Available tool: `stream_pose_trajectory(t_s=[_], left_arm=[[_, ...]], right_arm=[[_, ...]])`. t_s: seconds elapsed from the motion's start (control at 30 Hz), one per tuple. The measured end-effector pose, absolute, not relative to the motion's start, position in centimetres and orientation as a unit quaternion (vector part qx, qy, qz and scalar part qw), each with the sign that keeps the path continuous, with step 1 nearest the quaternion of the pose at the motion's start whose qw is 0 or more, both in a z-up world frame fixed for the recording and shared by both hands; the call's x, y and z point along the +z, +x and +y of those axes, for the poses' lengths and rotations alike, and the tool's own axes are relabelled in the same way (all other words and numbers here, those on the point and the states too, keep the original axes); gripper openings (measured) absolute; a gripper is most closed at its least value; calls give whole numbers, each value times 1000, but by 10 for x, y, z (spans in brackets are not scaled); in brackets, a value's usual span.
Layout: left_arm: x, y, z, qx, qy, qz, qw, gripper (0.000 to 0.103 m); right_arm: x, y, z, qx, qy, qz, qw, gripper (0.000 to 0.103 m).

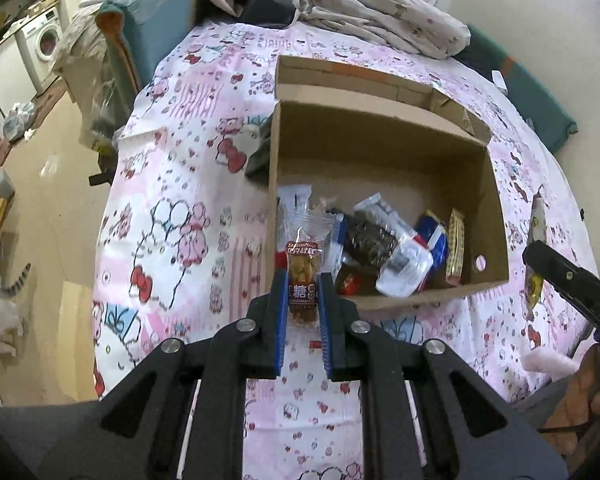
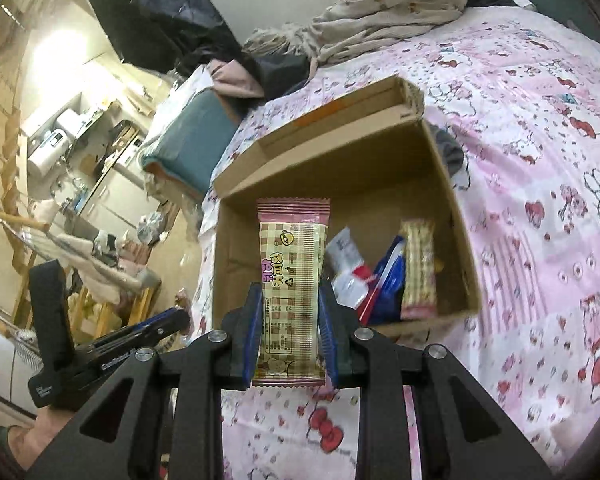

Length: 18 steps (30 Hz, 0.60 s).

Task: Organize snacks
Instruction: 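Carry both snacks over the box and open both grippers to release them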

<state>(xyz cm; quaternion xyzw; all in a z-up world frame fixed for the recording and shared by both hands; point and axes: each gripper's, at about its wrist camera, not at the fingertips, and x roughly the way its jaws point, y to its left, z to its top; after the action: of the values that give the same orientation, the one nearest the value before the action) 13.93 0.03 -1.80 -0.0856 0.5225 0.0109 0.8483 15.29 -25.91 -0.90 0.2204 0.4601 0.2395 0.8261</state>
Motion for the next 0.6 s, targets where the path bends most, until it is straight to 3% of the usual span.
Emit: stream_pose_trajectory(t_s=[0.3,0.6], left_arm=[[-16,182,-19,-7,-67,511,857,12],[-50,207,-35,-10,-50,527,848,12]], right_arm=[[-27,189,-266,214,238,465,825,28],[-50,206,-253,197,215,492,820,28]])
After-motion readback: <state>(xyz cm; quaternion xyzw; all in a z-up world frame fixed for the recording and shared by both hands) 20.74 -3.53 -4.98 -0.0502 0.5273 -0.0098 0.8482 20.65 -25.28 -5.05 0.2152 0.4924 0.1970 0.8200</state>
